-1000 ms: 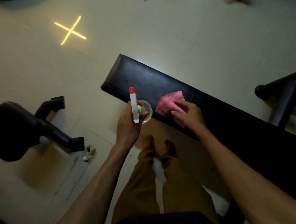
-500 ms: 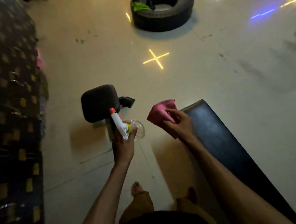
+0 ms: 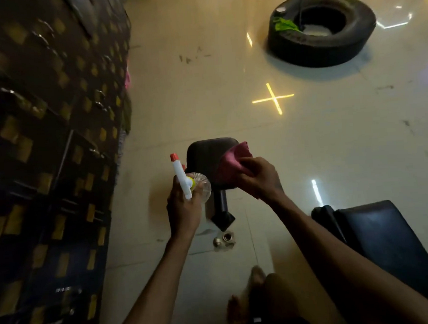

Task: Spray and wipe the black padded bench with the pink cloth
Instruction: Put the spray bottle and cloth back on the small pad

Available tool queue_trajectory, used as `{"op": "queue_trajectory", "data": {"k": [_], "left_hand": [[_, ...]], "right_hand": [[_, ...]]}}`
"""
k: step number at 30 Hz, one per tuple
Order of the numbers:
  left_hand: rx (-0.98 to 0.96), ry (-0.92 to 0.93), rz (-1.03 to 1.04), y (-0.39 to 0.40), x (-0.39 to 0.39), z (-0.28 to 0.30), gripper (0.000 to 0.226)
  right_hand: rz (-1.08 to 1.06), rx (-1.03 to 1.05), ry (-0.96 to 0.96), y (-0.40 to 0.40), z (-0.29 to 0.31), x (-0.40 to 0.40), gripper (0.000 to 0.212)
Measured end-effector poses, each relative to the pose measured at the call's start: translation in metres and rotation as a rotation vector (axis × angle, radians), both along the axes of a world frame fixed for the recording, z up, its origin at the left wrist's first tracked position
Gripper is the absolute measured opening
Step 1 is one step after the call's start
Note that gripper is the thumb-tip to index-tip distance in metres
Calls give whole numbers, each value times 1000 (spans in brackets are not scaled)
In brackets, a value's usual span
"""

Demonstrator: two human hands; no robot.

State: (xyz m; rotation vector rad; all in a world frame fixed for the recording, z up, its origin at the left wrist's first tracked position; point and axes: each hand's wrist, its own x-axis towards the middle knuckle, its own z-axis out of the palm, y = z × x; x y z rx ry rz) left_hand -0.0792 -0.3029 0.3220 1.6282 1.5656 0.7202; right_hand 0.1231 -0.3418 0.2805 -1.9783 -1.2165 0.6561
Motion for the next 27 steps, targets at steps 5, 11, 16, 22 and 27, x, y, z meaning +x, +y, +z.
{"op": "queue_trajectory", "data": {"k": [5,11,16,22,27], "left_hand": [[-24,10,-5,82,10,-29,60],[-92,72,-6,175,39,-87,53],[-220,106,-44,231,63,-149,53],[-314,143,-176,292,86,-250,55],[-300,154,-287,334,94,-305,49]], "right_hand": [[1,-76,-9,79,-42,9,41],[93,-205,-13,159,-118,27,39],[92,-371,-8,195,-186,49,44],[214,-500,-2,250,-263,79,51],[414,-667,-47,296,-312,108,57]]}}
